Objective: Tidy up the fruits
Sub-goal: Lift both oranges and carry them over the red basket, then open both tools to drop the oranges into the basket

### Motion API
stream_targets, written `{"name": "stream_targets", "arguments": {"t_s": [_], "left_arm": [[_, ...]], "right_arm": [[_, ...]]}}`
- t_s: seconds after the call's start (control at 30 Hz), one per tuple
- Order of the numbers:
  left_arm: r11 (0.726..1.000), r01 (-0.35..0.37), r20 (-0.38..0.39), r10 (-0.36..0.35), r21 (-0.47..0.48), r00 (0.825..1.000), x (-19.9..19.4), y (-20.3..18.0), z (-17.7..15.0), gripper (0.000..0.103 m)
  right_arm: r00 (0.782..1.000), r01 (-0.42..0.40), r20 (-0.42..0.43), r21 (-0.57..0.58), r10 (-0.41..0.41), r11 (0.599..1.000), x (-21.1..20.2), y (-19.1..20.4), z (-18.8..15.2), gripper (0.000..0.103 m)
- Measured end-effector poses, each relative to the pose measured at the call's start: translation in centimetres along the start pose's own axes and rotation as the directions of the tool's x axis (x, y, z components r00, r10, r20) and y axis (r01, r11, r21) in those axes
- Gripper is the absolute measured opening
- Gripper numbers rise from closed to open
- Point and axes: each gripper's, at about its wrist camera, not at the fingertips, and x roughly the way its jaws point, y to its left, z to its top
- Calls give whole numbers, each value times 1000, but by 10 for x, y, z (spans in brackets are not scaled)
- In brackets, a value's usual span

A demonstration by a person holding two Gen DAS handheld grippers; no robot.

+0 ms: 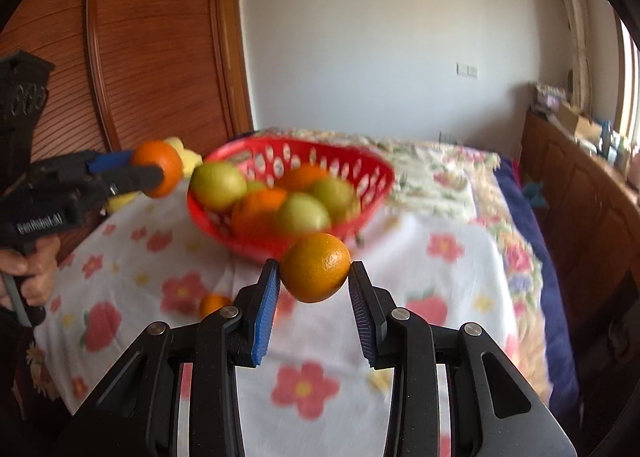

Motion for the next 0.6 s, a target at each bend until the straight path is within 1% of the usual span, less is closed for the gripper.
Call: {"name": "stream_targets", "arguments": {"t_s": [0.17, 0.3, 0.43, 0.6], "left_arm": [[1000, -4, -12, 4, 25, 1000, 24, 7, 22, 45], [1000, -8, -16, 8, 11, 1000, 40, 16, 31, 45], [1000, -16, -40, 17, 20, 999, 58, 23, 35, 45], [999, -19, -61, 21, 31, 998, 73, 30, 38, 45]], "right_arm": [[999, -16, 29, -30, 17, 999, 17, -2, 35, 35], [1000, -22, 21, -57, 23, 998, 41, -5, 52, 35], [1000, -24, -18, -66, 22, 998, 76, -14, 66, 35], [998, -33, -52, -36, 31, 999, 102, -29, 72, 35]]}}
